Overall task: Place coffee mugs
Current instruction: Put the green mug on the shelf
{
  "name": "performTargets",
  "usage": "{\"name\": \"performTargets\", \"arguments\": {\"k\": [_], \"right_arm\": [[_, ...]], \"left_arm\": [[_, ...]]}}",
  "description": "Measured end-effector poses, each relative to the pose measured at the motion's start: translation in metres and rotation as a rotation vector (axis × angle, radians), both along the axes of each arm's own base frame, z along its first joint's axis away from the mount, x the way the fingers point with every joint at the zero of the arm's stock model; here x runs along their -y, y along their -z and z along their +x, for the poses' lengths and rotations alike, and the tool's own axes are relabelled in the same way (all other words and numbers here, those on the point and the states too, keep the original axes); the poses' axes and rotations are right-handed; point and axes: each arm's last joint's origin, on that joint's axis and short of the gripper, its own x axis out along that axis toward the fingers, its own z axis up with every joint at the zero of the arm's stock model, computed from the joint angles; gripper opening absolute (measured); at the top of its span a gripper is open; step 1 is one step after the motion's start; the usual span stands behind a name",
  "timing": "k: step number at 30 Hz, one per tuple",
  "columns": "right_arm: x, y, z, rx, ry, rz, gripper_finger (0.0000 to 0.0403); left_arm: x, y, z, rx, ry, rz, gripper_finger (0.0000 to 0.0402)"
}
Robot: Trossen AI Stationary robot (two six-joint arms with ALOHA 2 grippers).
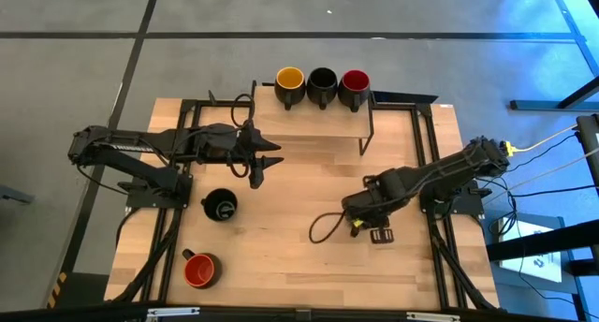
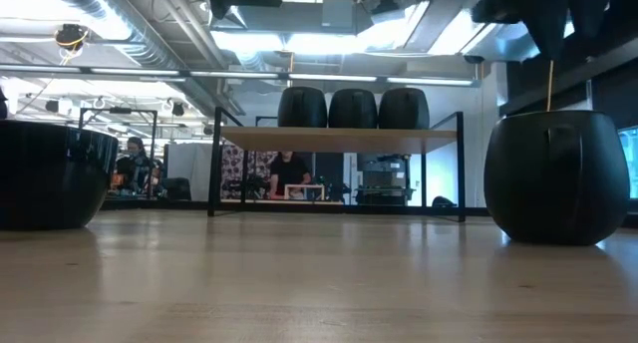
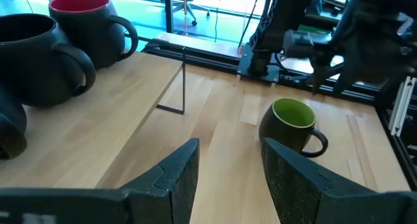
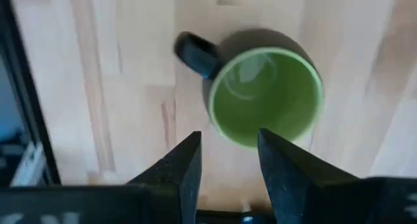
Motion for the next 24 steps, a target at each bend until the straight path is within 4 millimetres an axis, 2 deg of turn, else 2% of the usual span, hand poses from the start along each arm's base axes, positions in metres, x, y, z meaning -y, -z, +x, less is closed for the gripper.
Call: {"name": "performTargets", "arguments": {"k": [3, 8, 12, 16, 20, 24], "right_arm": [[0.003, -0.005, -0.013, 0.048, 0.122, -0.02, 0.0136], [0.002, -0.02, -0.048, 0.309, 0.258, -0.054, 0.0136], [-0.003, -0.022, -0.074, 0.513, 0.426, -0.039, 0.0135], [-0.018, -0.011, -0.083, 0.584, 0.555, 0.068, 0.0135], [-0.044, 0.007, -0.084, 0.585, 0.536, 0.212, 0.0135], [-0.063, 0.035, -0.081, 0.581, 0.566, 0.245, 0.0135]], "left_arm": [[0.0, 0.0, 0.0, 0.0, 0.0, 0.0, 0.0161], [0.0, 0.0, 0.0, -0.004, 0.0, -0.001, 0.0161], [0.0, 0.001, 0.0, -0.005, 0.0, -0.001, 0.0161], [0.0, 0.001, 0.0, -0.007, -0.001, -0.002, 0.0161], [0.0, 0.001, 0.0, -0.008, -0.001, -0.002, 0.0161], [0.0, 0.001, 0.0, -0.012, -0.001, -0.001, 0.0161]]}}
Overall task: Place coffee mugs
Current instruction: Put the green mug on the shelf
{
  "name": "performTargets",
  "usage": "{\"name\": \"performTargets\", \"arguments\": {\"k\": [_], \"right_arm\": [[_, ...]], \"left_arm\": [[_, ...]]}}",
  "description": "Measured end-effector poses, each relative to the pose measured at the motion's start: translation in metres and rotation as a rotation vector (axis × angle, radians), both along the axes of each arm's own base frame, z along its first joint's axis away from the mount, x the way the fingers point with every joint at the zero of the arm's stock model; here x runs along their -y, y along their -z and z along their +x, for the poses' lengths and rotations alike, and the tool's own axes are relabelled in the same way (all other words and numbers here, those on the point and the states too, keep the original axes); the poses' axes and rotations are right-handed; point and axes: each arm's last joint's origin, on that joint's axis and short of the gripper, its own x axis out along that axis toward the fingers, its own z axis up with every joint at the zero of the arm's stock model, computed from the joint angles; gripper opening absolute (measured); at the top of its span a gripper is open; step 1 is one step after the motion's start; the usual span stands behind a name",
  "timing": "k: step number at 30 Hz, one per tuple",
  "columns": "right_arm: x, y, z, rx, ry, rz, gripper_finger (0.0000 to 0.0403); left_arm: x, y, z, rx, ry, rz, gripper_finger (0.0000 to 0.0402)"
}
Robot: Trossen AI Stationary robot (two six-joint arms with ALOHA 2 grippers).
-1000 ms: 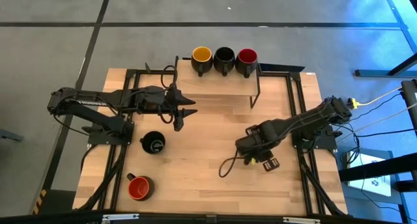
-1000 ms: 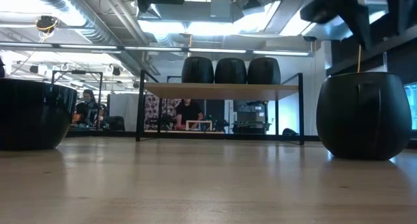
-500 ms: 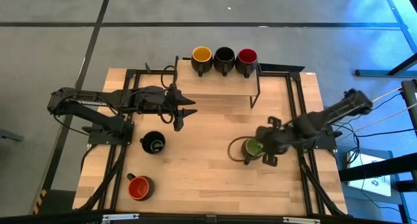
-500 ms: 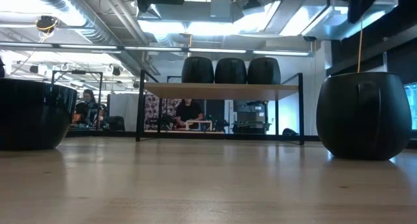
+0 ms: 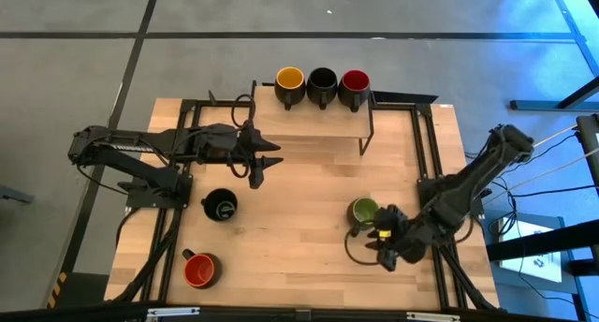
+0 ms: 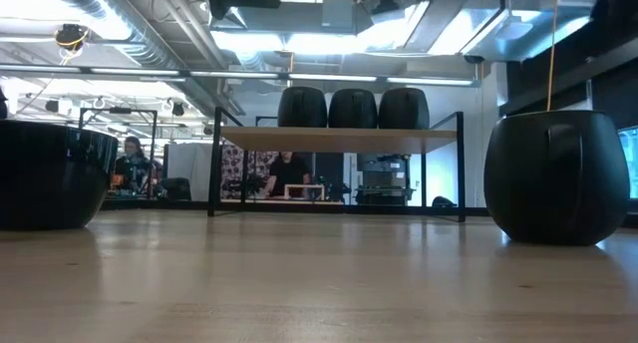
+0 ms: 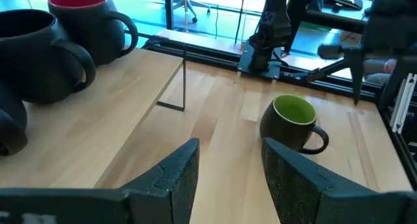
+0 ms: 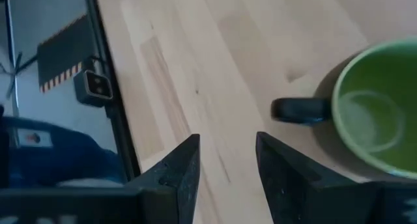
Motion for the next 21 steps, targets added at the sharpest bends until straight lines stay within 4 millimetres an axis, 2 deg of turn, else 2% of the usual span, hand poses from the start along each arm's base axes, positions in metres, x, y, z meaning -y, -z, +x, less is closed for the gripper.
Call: {"name": "performTargets", "arguments": {"k": [7, 14, 21], "right_arm": [[-0.028, 0.049, 0.001, -0.032, 0.004, -0.021, 0.0135], [-0.049, 0.076, -0.006, 0.112, 0.137, -0.228, 0.0135], [-0.058, 0.105, -0.005, 0.175, 0.222, -0.353, 0.0135]], "left_arm": [[0.0, 0.001, 0.0, -0.01, 0.0, 0.001, 0.0161], [0.0, 0.001, 0.0, -0.011, 0.0, 0.0, 0.0161], [0.0, 0.001, 0.0, -0.01, 0.0, 0.001, 0.0161]]}}
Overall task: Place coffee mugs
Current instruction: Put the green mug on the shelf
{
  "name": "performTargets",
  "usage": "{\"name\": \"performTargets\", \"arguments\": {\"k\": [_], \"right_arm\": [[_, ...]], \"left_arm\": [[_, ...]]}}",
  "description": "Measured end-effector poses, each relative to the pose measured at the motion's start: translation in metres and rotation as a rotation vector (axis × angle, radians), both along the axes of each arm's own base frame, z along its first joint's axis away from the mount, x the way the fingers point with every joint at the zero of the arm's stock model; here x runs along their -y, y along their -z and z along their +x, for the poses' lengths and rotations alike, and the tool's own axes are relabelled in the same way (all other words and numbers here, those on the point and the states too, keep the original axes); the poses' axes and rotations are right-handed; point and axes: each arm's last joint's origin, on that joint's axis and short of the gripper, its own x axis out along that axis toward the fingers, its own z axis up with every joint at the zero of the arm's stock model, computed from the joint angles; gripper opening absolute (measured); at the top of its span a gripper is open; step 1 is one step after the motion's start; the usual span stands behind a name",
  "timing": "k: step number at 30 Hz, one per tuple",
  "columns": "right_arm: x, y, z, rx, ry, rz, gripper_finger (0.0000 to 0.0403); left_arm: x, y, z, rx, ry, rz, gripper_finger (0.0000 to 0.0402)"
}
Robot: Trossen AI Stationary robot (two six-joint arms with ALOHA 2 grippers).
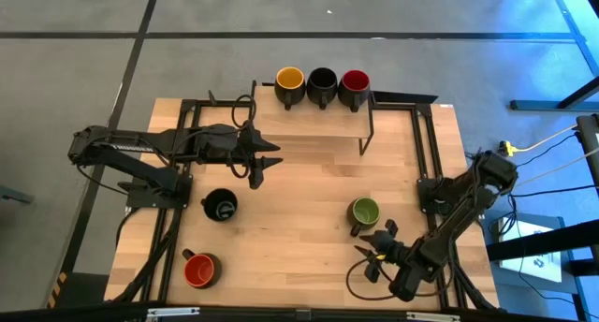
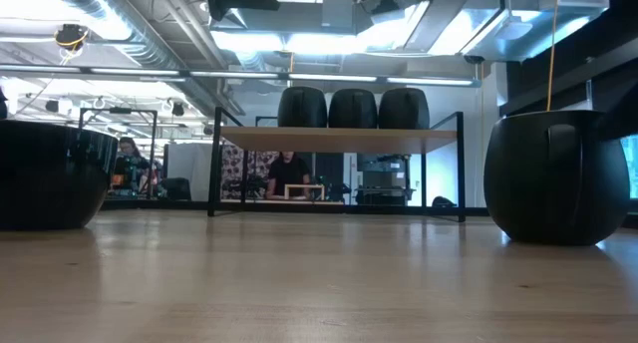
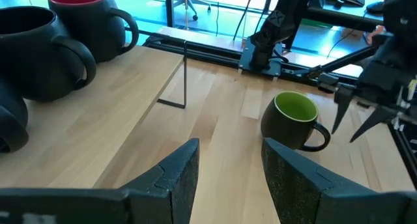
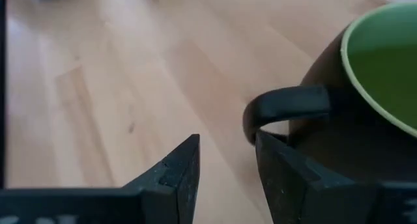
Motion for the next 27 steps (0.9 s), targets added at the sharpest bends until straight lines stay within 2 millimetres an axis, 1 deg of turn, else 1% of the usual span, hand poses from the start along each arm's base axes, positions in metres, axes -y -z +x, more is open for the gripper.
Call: {"name": "performTargets", "arguments": {"k": [3, 8, 13, 22, 27], "right_arm": [[-0.002, 0.014, 0.003, 0.043, 0.045, -0.045, 0.0135], [-0.008, 0.037, 0.009, 0.097, 0.073, -0.095, 0.0135], [-0.008, 0.054, 0.011, 0.171, 0.137, -0.137, 0.0135], [-0.001, 0.075, 0.017, 0.249, 0.206, -0.216, 0.0135], [0.007, 0.08, 0.027, 0.295, 0.265, -0.234, 0.0135]], "left_arm": [[0.0, 0.0, 0.0, 0.0, 0.0, -0.001, 0.0161], [0.0, 0.0, 0.0, 0.003, -0.003, -0.007, 0.0161], [0.0, 0.0, 0.0, 0.003, -0.005, -0.006, 0.0161], [0.0, -0.001, 0.0, 0.012, -0.012, -0.006, 0.0161], [-0.001, -0.002, 0.001, 0.03, -0.043, -0.016, 0.0161]]}}
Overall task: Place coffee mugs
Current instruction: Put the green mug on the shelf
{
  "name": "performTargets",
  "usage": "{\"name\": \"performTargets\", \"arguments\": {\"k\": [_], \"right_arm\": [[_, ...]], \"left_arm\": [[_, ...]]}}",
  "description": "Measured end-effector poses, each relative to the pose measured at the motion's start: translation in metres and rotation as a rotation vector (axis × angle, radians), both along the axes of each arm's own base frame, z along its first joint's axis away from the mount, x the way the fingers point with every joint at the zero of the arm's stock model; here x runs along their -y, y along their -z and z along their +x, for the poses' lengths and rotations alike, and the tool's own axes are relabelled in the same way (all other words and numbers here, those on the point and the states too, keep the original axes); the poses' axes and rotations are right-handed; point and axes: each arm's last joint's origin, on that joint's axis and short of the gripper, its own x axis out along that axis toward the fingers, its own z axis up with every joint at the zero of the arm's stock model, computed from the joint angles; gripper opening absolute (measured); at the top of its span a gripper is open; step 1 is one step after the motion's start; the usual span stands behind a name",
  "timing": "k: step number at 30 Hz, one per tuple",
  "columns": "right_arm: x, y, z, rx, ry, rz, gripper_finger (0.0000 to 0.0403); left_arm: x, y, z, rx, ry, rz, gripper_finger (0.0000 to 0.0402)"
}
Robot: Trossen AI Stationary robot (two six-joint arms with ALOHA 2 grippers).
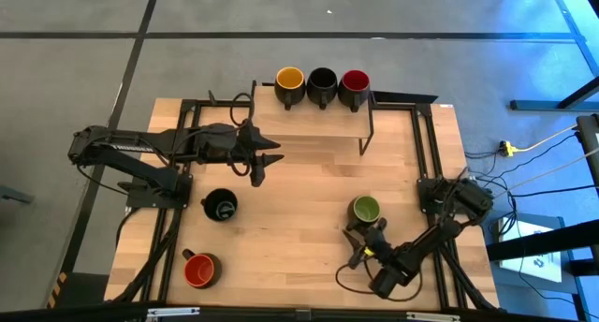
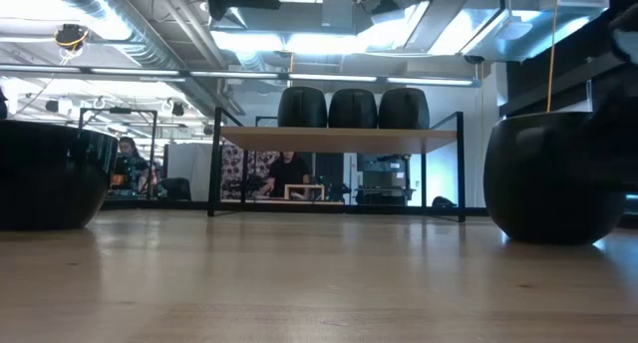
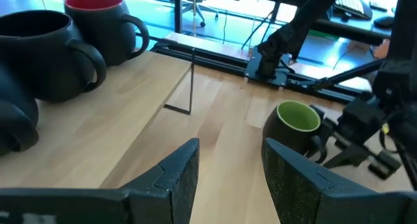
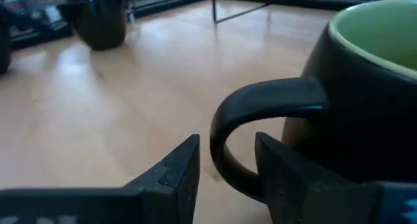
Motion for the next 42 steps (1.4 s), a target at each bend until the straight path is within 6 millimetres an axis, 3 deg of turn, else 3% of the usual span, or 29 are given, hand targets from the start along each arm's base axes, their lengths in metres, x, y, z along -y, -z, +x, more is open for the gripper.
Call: {"name": "performTargets", "arguments": {"k": [4, 11, 16, 32, 42], "right_arm": [[0.001, 0.001, 0.005, 0.014, 0.01, 0.004, 0.0124], [0.003, 0.0, 0.009, 0.021, 0.015, -0.015, 0.005], [0.007, 0.0, 0.014, -0.004, 0.027, -0.026, 0.003], [-0.018, 0.001, -0.013, -0.034, -0.098, -0.013, 0.0125], [-0.013, -0.001, -0.008, -0.02, -0.072, -0.024, 0.0127]], "left_arm": [[0.0, 0.0, 0.0, 0.008, -0.007, -0.02, 0.0161], [0.0, 0.0, 0.0, 0.008, -0.008, -0.021, 0.0161], [0.0, 0.0, 0.0, 0.008, -0.008, -0.021, 0.0161], [0.0, 0.0, 0.0, 0.006, -0.008, -0.021, 0.0161], [0.0, 0.0, 0.0, 0.006, -0.009, -0.022, 0.0161]]}}
